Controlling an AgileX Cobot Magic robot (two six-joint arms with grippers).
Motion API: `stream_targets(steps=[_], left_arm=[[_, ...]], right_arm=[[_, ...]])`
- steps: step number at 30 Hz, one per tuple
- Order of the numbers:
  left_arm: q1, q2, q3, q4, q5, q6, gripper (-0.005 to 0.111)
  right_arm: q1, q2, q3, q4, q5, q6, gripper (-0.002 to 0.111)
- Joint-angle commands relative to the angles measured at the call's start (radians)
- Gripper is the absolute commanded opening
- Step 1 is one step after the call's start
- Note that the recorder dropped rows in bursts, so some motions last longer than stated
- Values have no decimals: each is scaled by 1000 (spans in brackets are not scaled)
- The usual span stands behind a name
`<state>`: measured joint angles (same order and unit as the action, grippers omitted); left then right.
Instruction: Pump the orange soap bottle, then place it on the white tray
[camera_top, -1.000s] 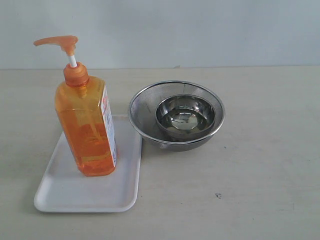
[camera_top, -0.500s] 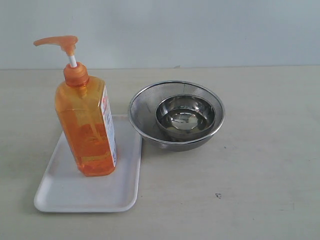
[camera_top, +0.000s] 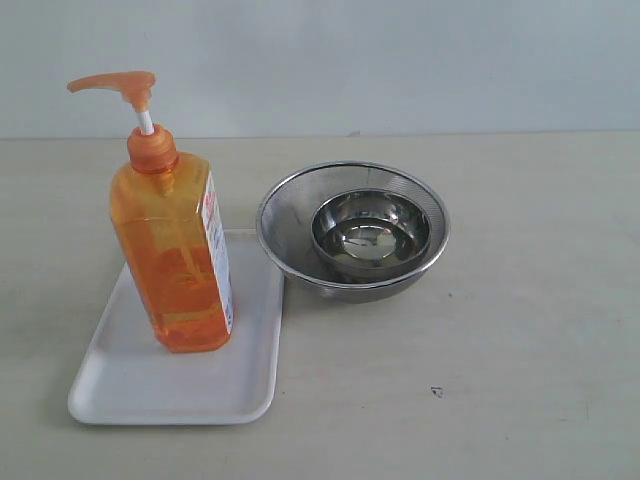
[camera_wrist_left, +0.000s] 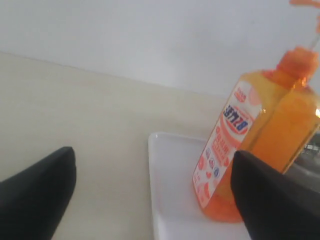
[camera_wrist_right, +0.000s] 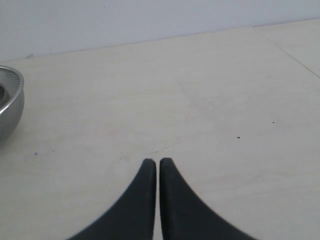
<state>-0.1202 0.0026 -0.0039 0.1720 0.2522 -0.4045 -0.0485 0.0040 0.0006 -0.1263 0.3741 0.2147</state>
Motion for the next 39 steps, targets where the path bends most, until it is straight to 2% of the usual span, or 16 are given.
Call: stream_targets(steps=[1,39], left_arm=[[-1,-3,4,-172,46,355,78],[-1,-3,4,-172,44,362,78]], right_arm=[[-1,-4,-1,-1,-5,-3,0],[-1,-4,-1,-4,-5,-3,0]])
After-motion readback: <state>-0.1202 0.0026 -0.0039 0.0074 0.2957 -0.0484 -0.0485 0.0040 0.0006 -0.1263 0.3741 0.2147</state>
